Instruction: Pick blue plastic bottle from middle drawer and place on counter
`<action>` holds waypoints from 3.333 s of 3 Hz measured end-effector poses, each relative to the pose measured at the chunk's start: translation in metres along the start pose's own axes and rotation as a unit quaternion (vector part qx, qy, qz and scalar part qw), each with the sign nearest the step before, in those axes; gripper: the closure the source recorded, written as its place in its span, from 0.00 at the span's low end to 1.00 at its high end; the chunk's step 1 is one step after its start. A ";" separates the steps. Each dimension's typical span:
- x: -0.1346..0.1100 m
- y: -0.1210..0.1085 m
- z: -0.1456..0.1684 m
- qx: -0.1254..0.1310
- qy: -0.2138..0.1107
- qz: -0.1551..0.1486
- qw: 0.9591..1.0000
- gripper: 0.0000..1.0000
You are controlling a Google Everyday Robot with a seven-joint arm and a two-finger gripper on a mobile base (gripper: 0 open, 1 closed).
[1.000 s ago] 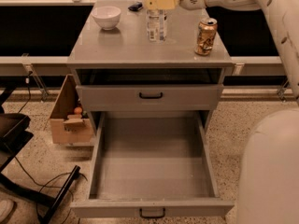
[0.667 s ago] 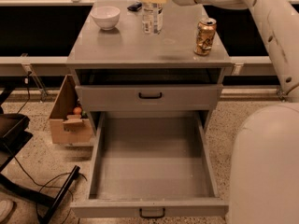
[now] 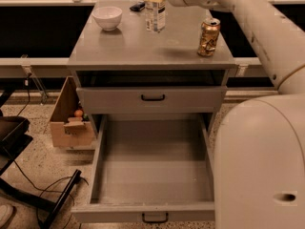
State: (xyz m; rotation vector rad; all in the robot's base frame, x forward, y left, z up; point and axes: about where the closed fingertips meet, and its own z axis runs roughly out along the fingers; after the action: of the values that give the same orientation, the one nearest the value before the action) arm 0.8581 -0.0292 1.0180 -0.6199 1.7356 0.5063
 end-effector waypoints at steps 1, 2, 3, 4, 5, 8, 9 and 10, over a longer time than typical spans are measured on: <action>0.004 -0.016 0.020 0.030 -0.027 0.018 0.999 1.00; 0.004 -0.026 0.042 0.044 -0.052 0.023 0.997 1.00; 0.006 -0.032 0.064 0.053 -0.051 0.016 0.997 1.00; 0.015 -0.037 0.078 0.059 -0.033 0.019 0.998 1.00; 0.027 -0.047 0.088 0.072 -0.020 0.031 0.997 1.00; 0.050 -0.057 0.100 0.090 -0.008 0.046 0.995 1.00; 0.050 -0.057 0.100 0.090 -0.008 0.046 0.995 0.82; 0.050 -0.057 0.100 0.090 -0.008 0.046 0.995 0.58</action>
Offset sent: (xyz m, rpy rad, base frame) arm 0.0772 0.0066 -0.0153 0.1296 -0.1210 -0.1453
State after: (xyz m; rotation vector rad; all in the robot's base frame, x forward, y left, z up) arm 0.9593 -0.0170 0.9444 -0.4088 1.7783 0.4121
